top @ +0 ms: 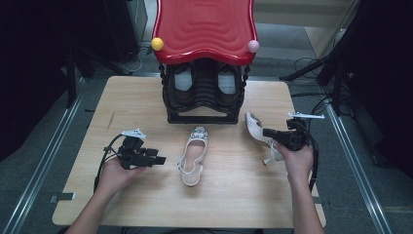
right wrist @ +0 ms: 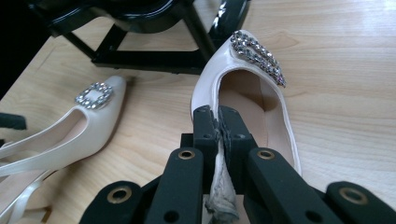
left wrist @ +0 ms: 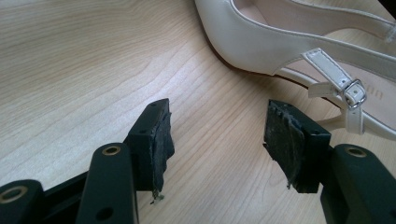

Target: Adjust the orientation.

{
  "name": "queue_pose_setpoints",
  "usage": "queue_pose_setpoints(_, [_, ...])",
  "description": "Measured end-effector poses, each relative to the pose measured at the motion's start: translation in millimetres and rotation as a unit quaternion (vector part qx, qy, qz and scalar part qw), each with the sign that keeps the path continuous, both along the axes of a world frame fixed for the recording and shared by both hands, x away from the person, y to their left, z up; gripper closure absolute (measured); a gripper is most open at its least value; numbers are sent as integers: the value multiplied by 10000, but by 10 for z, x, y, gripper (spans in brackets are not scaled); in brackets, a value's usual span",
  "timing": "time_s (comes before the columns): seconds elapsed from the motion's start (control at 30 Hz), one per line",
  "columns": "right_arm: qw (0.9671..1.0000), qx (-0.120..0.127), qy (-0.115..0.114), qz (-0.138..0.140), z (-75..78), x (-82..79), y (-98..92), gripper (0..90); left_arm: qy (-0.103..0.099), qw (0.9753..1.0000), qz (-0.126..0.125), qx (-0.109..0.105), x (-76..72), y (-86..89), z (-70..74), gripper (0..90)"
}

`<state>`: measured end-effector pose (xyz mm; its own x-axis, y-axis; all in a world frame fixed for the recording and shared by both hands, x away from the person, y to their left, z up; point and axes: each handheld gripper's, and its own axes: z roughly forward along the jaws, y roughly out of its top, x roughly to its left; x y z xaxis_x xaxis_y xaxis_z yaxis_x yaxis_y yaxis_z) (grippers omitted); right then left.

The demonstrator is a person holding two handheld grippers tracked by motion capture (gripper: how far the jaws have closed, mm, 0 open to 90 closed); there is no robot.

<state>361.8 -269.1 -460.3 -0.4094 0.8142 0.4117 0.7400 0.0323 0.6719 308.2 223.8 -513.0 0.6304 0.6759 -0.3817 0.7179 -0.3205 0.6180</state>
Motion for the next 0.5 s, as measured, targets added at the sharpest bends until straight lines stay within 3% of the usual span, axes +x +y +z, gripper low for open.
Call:
queue_pose_setpoints(0.23, [9998, 105, 23, 142, 42, -152, 82, 874, -19, 9999, -101, -14, 51, -62, 5, 417])
queue_pose_setpoints(0.5, [9991, 56, -1, 421, 78, -261, 296, 874, -80, 9999, -96, -60, 70, -108, -10, 417])
